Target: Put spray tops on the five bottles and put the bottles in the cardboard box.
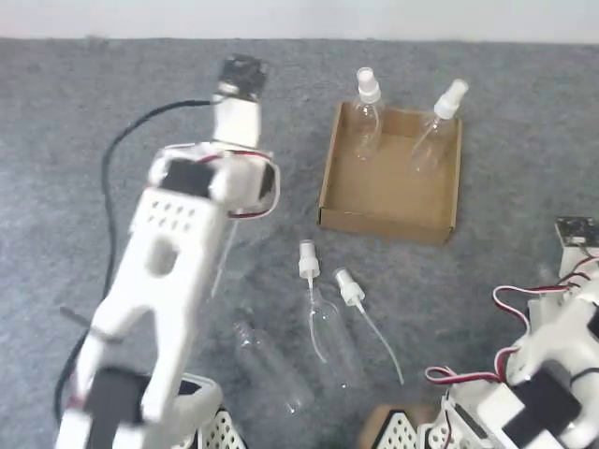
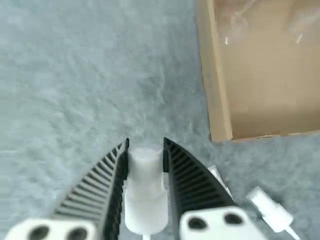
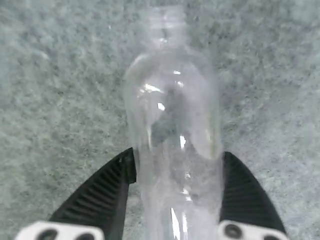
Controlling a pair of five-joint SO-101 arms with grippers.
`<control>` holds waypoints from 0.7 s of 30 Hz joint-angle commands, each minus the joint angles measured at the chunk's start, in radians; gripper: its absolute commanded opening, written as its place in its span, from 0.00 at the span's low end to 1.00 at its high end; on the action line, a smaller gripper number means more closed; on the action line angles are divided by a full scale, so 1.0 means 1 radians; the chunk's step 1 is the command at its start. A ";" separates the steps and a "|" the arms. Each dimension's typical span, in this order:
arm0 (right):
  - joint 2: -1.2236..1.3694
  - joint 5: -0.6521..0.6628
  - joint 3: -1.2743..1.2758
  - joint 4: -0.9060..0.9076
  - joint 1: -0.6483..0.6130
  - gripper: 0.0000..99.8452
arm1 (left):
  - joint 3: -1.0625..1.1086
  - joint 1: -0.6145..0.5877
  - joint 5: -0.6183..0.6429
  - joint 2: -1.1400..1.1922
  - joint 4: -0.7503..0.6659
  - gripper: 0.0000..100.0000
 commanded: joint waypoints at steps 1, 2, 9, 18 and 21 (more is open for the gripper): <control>-0.015 0.006 -0.040 0.027 0.015 0.32 | 0.079 -0.051 -0.003 -0.270 0.012 0.01; -0.015 0.008 -0.055 0.048 0.013 0.35 | 0.108 -0.063 -0.005 -0.310 0.009 0.01; -0.015 0.000 -0.273 0.255 -0.094 0.38 | 0.325 -0.112 -0.054 -0.548 0.006 0.01; -0.001 -0.052 -0.505 0.421 -0.237 0.37 | 0.595 -0.157 -0.055 -0.753 -0.114 0.01; -0.001 -0.006 -0.474 0.417 -0.226 0.32 | 0.651 -0.198 -0.055 -0.802 -0.147 0.01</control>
